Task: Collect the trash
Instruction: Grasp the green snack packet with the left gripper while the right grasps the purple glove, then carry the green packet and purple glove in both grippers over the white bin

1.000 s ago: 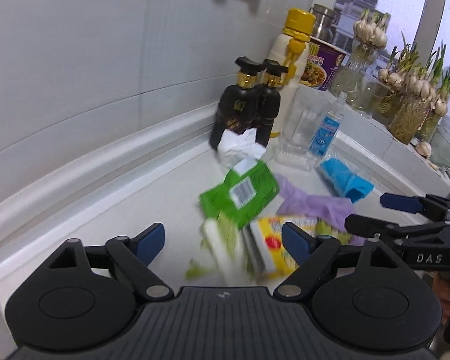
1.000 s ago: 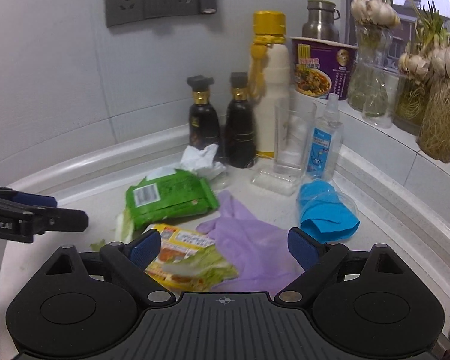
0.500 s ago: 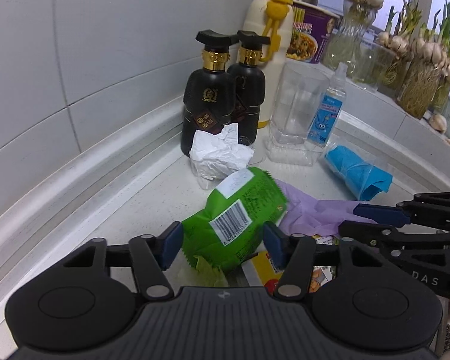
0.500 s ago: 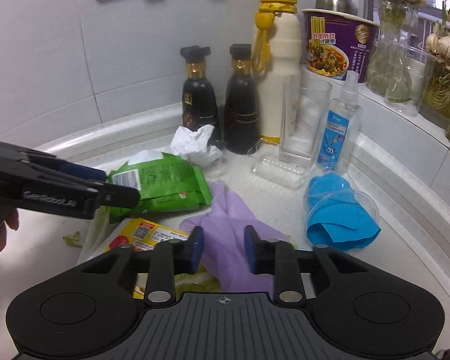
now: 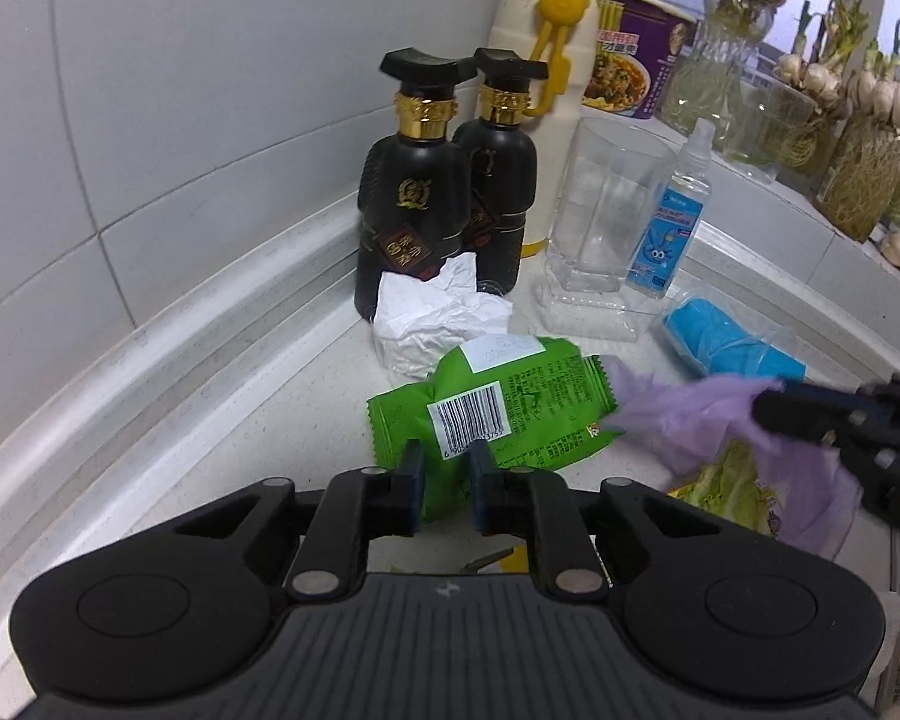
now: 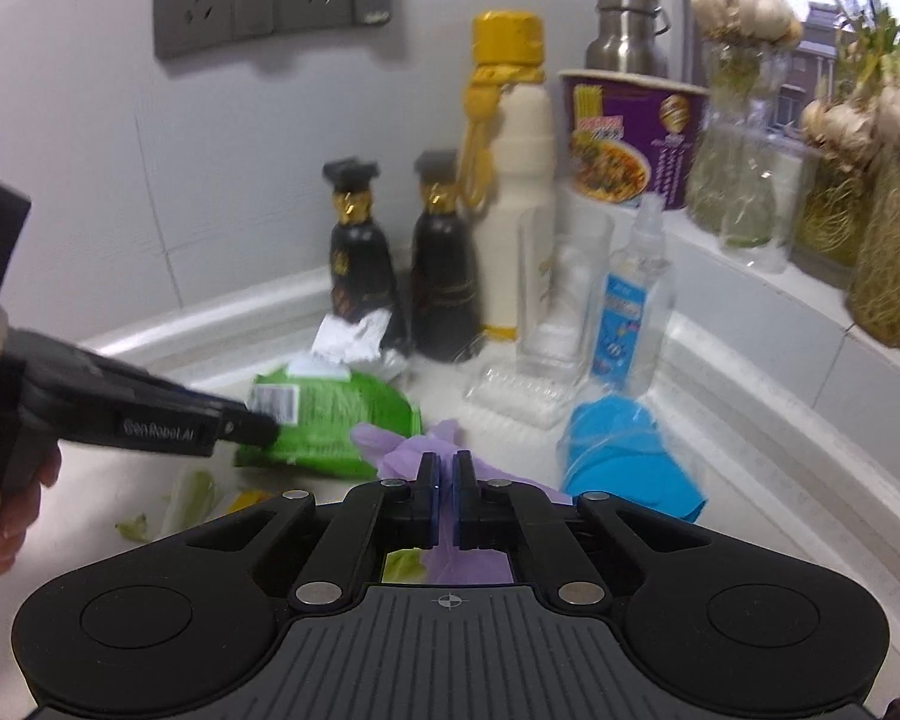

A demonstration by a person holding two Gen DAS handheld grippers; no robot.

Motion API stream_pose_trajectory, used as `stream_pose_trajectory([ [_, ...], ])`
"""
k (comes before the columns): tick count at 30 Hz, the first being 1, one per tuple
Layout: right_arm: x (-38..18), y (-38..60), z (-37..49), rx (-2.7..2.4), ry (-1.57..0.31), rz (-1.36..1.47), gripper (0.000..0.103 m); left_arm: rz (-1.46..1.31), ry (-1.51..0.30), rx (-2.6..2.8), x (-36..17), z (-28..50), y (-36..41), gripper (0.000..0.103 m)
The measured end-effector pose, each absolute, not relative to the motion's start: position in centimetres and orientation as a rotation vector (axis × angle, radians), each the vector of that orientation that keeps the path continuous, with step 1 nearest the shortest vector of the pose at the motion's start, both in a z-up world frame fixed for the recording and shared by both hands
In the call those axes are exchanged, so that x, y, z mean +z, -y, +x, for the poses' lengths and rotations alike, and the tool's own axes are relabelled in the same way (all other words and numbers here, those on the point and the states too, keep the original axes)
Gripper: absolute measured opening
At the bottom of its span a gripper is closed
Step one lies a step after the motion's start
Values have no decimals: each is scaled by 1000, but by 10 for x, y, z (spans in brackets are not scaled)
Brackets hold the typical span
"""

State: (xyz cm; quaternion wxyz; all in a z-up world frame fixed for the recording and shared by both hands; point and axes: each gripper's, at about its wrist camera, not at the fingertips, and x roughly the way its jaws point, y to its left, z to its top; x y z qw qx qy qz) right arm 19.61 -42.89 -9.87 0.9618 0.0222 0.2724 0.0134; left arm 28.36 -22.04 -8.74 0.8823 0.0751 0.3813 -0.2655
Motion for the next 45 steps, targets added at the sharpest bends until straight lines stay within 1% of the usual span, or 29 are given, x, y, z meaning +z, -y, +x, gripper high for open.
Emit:
stream_pose_trajectory([
  [2, -94, 432, 196, 16, -539, 45, 1, 175, -790, -551, -87, 283, 223, 0],
  [8, -80, 436, 192, -8, -505, 47, 1, 142, -792, -551, -80, 283, 222, 1],
  [10, -77, 437, 190, -10, -494, 46, 1, 134, -801, -564, -78, 283, 223, 11],
  [11, -75, 437, 190, -10, -491, 46, 1, 129, -794, -560, -78, 283, 223, 24],
  [12, -74, 438, 190, -9, -489, 47, 1, 125, -788, -559, -77, 283, 223, 33],
  [14, -74, 438, 191, -5, -485, 49, 1, 112, -780, -558, -76, 286, 225, 66],
  [15, -73, 438, 192, -3, -485, 51, 1, 104, -783, -556, -76, 288, 227, 77],
  [17, -74, 438, 196, 2, -490, 55, 1, 101, -802, -563, -79, 296, 234, 83],
  [18, -75, 438, 197, 4, -493, 56, 1, 107, -817, -559, -82, 300, 238, 85],
  [20, -76, 438, 201, 8, -499, 58, 1, 100, -863, -549, -89, 311, 245, 84],
  [22, -79, 438, 204, 9, -505, 61, 1, 61, -901, -543, -96, 320, 248, 73],
  [24, -81, 439, 206, 12, -512, 69, 1, 19, -922, -528, -102, 325, 247, 54],
  [25, -82, 439, 208, 13, -516, 74, 1, 9, -926, -512, -104, 326, 246, 49],
  [26, -84, 440, 209, 14, -520, 78, 1, 8, -931, -500, -106, 326, 247, 38],
  [28, -86, 441, 210, 13, -525, 85, 1, -6, -926, -500, -107, 326, 245, 36],
  [29, -87, 442, 211, 12, -527, 88, 1, -7, -925, -500, -107, 325, 245, 32],
  [30, -87, 442, 211, 10, -529, 91, 1, -7, -919, -502, -106, 324, 245, 30],
  [32, -87, 444, 211, 6, -531, 97, 1, -4, -916, -494, -104, 323, 244, 28],
  [34, -85, 445, 211, 1, -529, 100, 1, -20, -924, -489, -100, 321, 242, 24],
  [41, -66, 447, 204, -14, -494, 104, 1, -110, -934, -497, -80, 310, 224, 24],
  [45, -52, 443, 198, -7, -472, 99, 1, -146, -904, -510, -64, 298, 211, 24],
])
